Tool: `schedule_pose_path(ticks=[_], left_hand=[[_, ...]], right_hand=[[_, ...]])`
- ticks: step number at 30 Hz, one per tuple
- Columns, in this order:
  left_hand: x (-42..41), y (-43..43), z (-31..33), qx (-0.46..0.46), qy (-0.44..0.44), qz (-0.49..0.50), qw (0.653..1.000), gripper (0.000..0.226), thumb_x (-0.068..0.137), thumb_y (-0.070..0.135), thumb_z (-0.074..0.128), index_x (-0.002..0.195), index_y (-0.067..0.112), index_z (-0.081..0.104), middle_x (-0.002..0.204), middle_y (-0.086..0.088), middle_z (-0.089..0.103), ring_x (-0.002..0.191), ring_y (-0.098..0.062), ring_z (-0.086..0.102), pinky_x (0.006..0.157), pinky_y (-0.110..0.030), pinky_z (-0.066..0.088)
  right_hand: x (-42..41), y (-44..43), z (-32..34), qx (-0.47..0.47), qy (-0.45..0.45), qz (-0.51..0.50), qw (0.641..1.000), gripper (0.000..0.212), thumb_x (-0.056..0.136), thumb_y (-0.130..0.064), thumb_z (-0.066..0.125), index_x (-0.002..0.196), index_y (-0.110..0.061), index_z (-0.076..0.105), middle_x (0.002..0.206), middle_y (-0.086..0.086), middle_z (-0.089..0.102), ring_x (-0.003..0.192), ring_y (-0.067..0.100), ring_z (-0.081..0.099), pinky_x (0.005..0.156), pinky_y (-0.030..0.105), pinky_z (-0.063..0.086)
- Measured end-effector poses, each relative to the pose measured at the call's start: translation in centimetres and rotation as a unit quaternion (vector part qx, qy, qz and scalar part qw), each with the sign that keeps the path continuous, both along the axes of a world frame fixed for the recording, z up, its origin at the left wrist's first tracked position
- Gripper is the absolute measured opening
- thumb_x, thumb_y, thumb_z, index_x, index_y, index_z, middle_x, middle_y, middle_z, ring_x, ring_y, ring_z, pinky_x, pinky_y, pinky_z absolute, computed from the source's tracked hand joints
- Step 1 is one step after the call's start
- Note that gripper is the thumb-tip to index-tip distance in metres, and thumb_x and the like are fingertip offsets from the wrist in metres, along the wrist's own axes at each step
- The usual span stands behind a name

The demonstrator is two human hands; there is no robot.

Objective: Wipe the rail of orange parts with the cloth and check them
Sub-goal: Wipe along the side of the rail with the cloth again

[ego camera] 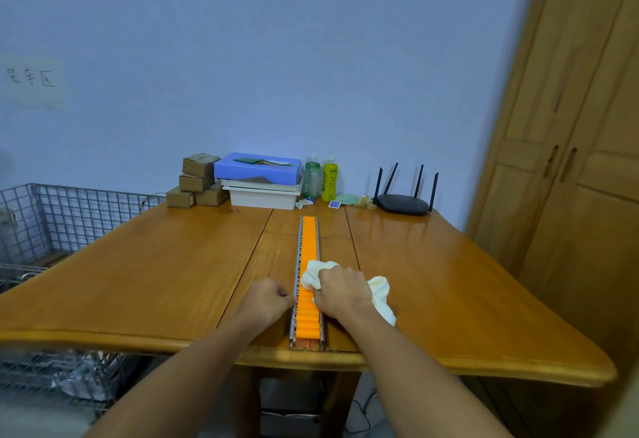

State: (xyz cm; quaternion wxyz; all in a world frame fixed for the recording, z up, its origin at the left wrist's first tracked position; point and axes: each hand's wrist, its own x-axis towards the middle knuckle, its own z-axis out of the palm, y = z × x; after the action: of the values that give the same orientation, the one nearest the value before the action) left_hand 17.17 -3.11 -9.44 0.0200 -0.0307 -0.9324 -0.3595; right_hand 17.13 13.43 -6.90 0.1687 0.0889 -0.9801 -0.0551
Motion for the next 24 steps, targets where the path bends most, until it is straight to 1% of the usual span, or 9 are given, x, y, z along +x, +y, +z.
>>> schedule_pose_path(ticks=[3, 8, 10, 12, 14, 16, 18, 21, 24], left_hand=[[0.3, 0.4, -0.1, 0.009, -0.004, 0.003, 1.000, 0.018, 0.099, 0.029, 0.064, 0.083, 0.023, 0.070, 0.080, 0.000, 0.068, 0.072, -0.010, 0.062, 0.068, -0.030, 0.053], [1.5, 0.6, 0.5, 0.007, -0.008, 0.007, 1.000, 0.019, 0.099, 0.028, 0.062, 0.085, 0.020, 0.071, 0.075, 0.001, 0.066, 0.067, -0.010, 0.060, 0.062, -0.026, 0.048], [2.0, 0.4, 0.6, 0.000, -0.009, 0.005, 1.000, 0.022, 0.099, 0.028, 0.063, 0.082, 0.018, 0.072, 0.073, -0.003, 0.067, 0.064, -0.011, 0.058, 0.062, -0.030, 0.048], [2.8, 0.2, 0.7, -0.003, -0.012, -0.001, 1.000, 0.021, 0.097, 0.027, 0.064, 0.083, 0.015, 0.074, 0.078, -0.010, 0.071, 0.064, -0.013, 0.058, 0.063, -0.038, 0.052], [3.4, -0.1, 0.7, 0.005, -0.010, -0.011, 1.000, 0.018, 0.093, 0.020, 0.064, 0.078, 0.015, 0.072, 0.074, -0.009, 0.071, 0.062, -0.014, 0.058, 0.062, -0.042, 0.054], [4.0, -0.2, 0.6, 0.006, -0.004, -0.015, 1.000, 0.022, 0.088, 0.011, 0.060, 0.068, 0.019, 0.066, 0.063, 0.000, 0.065, 0.058, -0.012, 0.057, 0.055, -0.034, 0.045], [4.6, -0.5, 0.4, -0.011, -0.002, -0.011, 1.000, 0.027, 0.084, 0.008, 0.057, 0.059, 0.019, 0.062, 0.056, 0.004, 0.060, 0.056, -0.012, 0.055, 0.053, -0.028, 0.038], [5.2, -0.6, 0.0, -0.009, -0.001, -0.003, 1.000, 0.036, 0.088, 0.013, 0.058, 0.053, 0.019, 0.062, 0.051, 0.003, 0.058, 0.054, -0.011, 0.052, 0.054, -0.028, 0.036], [5.6, -0.6, -0.2, 0.016, -0.006, 0.008, 1.000, 0.041, 0.097, 0.029, 0.062, 0.056, 0.020, 0.064, 0.055, 0.004, 0.058, 0.055, -0.011, 0.050, 0.057, -0.029, 0.037]], right_hand=[[0.7, 1.1, 0.1, 0.016, -0.002, 0.003, 1.000, 0.027, 0.097, -0.038, 0.053, 0.106, -0.019, 0.069, 0.097, 0.004, 0.068, 0.085, 0.023, 0.065, 0.064, 0.034, 0.041], [1.6, 1.0, 2.1, 0.004, 0.032, 0.026, 0.999, 0.030, 0.097, -0.044, 0.052, 0.107, -0.019, 0.065, 0.103, 0.005, 0.068, 0.088, 0.026, 0.066, 0.066, 0.035, 0.041], [2.1, 0.1, 3.0, -0.007, 0.043, 0.036, 0.998, 0.035, 0.098, -0.047, 0.050, 0.109, -0.017, 0.064, 0.105, 0.008, 0.067, 0.091, 0.030, 0.065, 0.067, 0.036, 0.040], [2.8, -1.3, 3.4, -0.018, 0.043, 0.046, 0.998, 0.037, 0.098, -0.048, 0.050, 0.111, -0.015, 0.063, 0.107, 0.009, 0.066, 0.094, 0.032, 0.065, 0.067, 0.036, 0.038], [3.6, -2.8, 3.3, -0.032, 0.026, 0.054, 0.998, 0.035, 0.097, -0.044, 0.052, 0.111, -0.014, 0.064, 0.110, 0.010, 0.066, 0.096, 0.033, 0.064, 0.069, 0.036, 0.037], [4.4, -3.8, 2.7, -0.042, 0.008, 0.054, 0.998, 0.033, 0.096, -0.043, 0.054, 0.110, -0.015, 0.065, 0.108, 0.009, 0.066, 0.096, 0.031, 0.063, 0.069, 0.035, 0.037], [5.0, -4.0, 1.8, -0.063, -0.009, 0.046, 0.997, 0.035, 0.096, -0.045, 0.053, 0.108, -0.015, 0.066, 0.106, 0.008, 0.066, 0.094, 0.030, 0.063, 0.068, 0.035, 0.039], [6.0, -3.3, 0.6, -0.073, -0.022, 0.030, 0.997, 0.035, 0.096, -0.044, 0.052, 0.106, -0.014, 0.066, 0.105, 0.008, 0.065, 0.093, 0.031, 0.063, 0.068, 0.034, 0.038], [7.0, -2.1, 0.2, -0.071, -0.017, 0.020, 0.997, 0.029, 0.096, -0.039, 0.053, 0.105, -0.015, 0.066, 0.105, 0.008, 0.065, 0.092, 0.029, 0.063, 0.067, 0.034, 0.037]])
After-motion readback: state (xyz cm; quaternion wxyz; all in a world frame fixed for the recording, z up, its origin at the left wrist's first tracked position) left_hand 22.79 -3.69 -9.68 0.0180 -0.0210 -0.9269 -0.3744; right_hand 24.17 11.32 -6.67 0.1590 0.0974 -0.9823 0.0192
